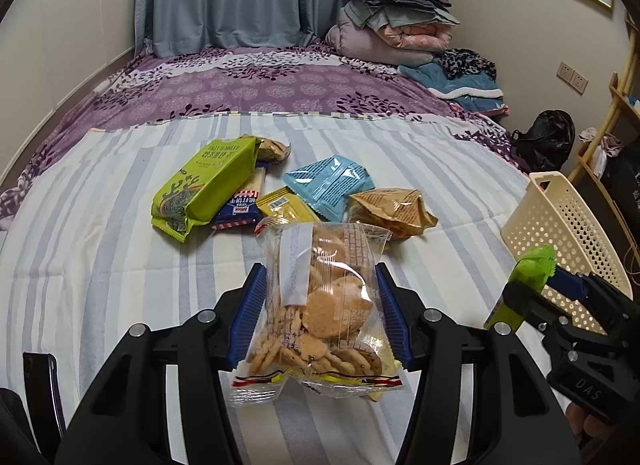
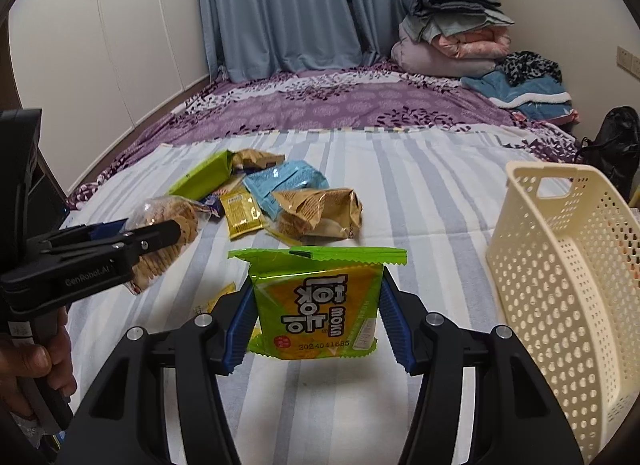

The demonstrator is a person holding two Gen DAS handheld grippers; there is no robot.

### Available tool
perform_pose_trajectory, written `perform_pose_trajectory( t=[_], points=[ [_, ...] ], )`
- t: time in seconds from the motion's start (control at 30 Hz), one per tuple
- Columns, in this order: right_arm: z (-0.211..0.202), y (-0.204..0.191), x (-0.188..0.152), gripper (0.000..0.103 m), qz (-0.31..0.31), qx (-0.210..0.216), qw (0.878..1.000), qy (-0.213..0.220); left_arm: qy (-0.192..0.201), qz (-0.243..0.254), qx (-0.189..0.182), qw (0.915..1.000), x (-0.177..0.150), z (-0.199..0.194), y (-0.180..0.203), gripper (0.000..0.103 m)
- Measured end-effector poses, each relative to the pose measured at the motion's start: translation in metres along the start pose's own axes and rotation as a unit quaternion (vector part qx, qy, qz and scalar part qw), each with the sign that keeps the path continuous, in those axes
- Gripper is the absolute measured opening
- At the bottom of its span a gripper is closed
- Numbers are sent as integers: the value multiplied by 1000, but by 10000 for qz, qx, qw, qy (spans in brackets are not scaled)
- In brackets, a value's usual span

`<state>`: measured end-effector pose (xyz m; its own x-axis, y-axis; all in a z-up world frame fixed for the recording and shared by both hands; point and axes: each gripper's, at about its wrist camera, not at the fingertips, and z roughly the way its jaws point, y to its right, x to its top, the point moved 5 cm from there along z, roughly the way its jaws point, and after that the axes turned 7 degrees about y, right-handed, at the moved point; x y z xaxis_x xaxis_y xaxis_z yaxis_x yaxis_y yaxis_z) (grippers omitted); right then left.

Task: Organize snacks
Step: 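Carry the green-orange pack into the cream basket and open the right tool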

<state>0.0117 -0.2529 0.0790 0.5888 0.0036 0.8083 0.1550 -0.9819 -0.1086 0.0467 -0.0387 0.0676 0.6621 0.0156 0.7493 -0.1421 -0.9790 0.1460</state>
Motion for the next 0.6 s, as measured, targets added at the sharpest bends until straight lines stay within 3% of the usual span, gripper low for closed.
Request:
perform_pose_trajectory(
  t=[0.23,0.4,0.6],
  points=[
    [-40,31,23,57,241,-266,9981,502,199,173,-176,9995,11,-16,21,52],
    [-69,63,33,57,465,-580,9937,837,88,150,-108,9998,7,-10,19,53],
    [-92,107,36,57,793,-1149,9846,1050,-219,-17,-37,9998,-7,12,-2,74]
  ],
)
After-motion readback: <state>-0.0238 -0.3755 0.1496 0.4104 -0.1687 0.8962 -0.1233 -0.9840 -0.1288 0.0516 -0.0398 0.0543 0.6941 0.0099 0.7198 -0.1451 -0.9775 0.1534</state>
